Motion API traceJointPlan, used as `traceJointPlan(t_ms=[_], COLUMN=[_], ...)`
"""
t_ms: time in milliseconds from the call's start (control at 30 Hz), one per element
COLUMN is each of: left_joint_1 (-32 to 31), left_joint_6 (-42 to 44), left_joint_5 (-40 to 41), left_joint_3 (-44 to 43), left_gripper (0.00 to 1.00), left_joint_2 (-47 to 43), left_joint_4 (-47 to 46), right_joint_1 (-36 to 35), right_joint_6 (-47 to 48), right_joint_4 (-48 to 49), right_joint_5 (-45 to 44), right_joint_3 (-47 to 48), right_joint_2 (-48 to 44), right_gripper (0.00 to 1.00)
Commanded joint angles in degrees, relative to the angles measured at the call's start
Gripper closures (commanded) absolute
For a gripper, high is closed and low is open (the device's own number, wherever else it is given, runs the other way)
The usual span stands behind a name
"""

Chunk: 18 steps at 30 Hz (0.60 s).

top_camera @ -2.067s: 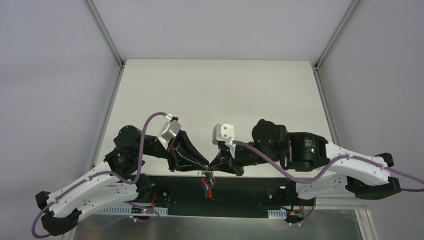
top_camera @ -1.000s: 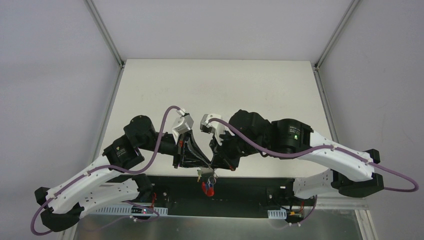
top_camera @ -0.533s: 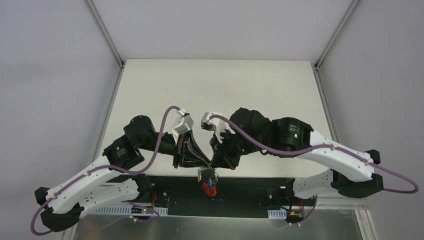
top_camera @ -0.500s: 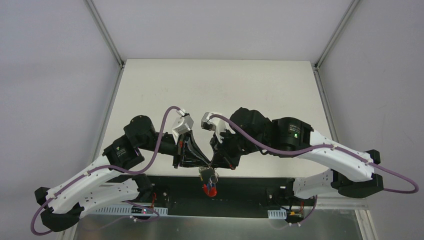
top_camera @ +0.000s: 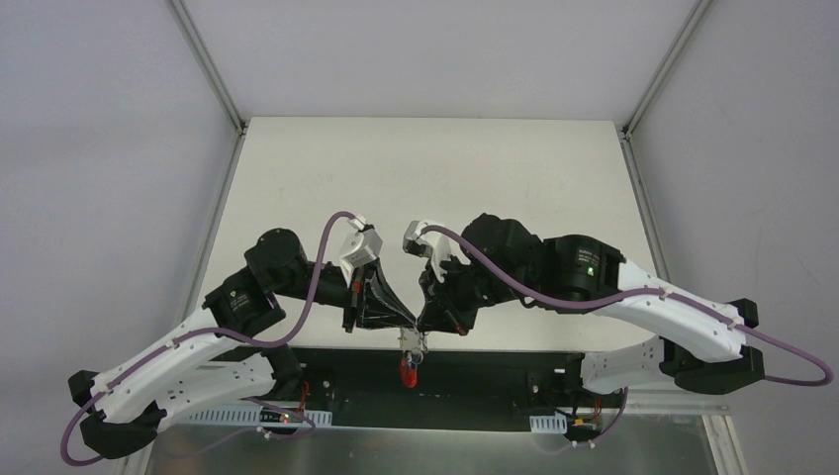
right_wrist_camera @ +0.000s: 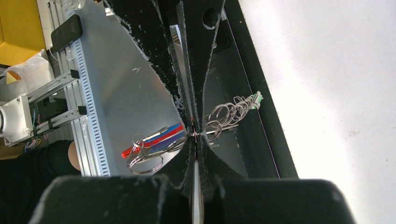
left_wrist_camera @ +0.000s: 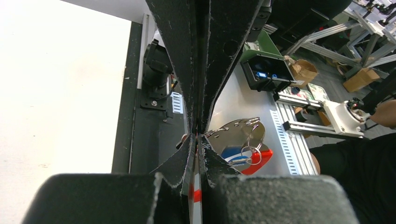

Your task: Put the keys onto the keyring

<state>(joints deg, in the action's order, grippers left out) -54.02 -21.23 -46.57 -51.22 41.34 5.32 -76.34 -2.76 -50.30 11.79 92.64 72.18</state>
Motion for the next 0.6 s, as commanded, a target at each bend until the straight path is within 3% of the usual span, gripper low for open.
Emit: traceJointPlan(t_ms=[0, 67, 167, 400, 567], left_joint_1=[-0.65, -0.57, -0.56, -0.60, -0.58], left_joint_6=[2.16, 2.52, 2.93, 2.72, 1.90], left_joint_5=[1.32, 2.22, 3.30, 3.24, 2.61], left_joint_3=[-0.17, -0.13, -0.09, 0.57, 1.66], left_gripper=[1.00, 1.00, 1.00, 1.00, 1.00], left_joint_2=[-1.31, -2.04, -3.04, -3.84, -4.45], left_joint_4=[-1.02, -1.25, -2.02, -5.05, -9.70], right_joint_1=[0.84, 0.76, 0.75, 0.75, 0.75], right_joint_6=[-0.32, 0.20, 0.94, 2.38, 4.66], right_joint_4=[10.99, 12.07, 13.92, 19.48, 22.68], right_joint_5=[-2.15, -2.55, -2.69, -3.36, -5.05], right_joint_3=[-0.68, -1.98, -4.11, -9.11, -12.29], right_joint_2=[-2.79, -3.78, -5.42, -10.47, -12.76], right_gripper=[1.00, 0.99, 0.84, 0.67, 0.64])
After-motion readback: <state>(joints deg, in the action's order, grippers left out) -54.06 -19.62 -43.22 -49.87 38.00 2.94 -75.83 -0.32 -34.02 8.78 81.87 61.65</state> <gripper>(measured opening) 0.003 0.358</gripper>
